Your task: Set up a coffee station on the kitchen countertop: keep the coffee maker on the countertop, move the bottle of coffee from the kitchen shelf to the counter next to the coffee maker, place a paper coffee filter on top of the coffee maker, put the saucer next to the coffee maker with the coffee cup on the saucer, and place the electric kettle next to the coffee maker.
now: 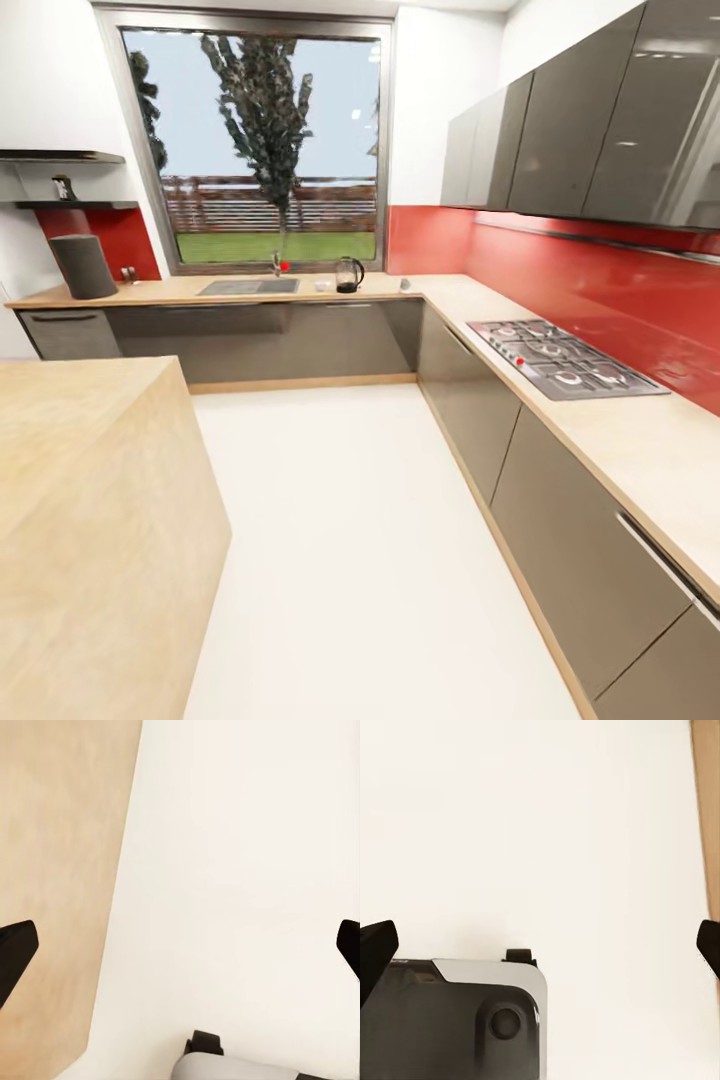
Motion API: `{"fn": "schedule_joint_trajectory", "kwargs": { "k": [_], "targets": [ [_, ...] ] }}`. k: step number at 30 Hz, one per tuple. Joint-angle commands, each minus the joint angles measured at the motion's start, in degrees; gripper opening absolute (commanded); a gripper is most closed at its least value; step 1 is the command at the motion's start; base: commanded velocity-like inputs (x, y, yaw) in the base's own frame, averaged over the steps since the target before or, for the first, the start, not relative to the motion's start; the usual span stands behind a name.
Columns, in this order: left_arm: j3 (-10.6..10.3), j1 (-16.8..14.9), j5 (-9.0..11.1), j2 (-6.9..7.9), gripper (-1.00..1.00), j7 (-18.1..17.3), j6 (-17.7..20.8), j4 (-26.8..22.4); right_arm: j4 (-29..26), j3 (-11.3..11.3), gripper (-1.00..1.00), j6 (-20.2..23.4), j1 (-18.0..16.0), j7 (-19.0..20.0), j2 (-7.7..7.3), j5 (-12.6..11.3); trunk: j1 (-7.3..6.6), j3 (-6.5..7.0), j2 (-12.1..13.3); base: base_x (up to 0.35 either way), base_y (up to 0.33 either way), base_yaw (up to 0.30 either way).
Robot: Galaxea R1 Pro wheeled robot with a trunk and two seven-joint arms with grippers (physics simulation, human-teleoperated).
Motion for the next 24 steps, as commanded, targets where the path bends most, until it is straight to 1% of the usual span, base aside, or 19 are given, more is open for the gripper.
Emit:
{"fn": "schedule_joint_trajectory", "kwargs": {
  "k": [1,6,9,13,24],
  "targets": [
    [0.02,0.01,0.24,0.02,1.0,0.03,-0.2,0.04,-0.04,-0.01,1.0,-0.11,-0.01,-0.03,0.0,0.05,0.07,-0.11,-0.1,0.337,0.0,0.0],
    [-0.05,0.59,0.36,0.11,1.0,0.0,-0.74,0.46,-0.16,0.03,1.0,-0.11,-0.01,0.05,0.04,0.05,0.07,-0.11,-0.1,0.337,0.0,0.0],
    [-0.11,0.71,0.29,0.09,1.0,0.0,-3.2,0.85,-0.21,0.05,1.0,-0.11,-0.01,0.06,0.06,0.05,0.07,-0.11,-0.1,0.337,0.0,0.0],
    [-0.06,0.69,0.35,0.1,1.0,0.0,-4.71,1.23,-0.24,0.04,1.0,-0.11,-0.01,0.06,0.08,0.05,0.07,-0.11,-0.1,0.337,0.0,0.0],
    [-0.04,0.67,0.29,0.25,1.0,0.0,-5.33,1.51,-0.16,0.0,1.0,-0.2,-0.01,-0.03,0.09,0.05,0.07,-0.4,-0.1,0.337,0.0,0.079]
  ]
}}
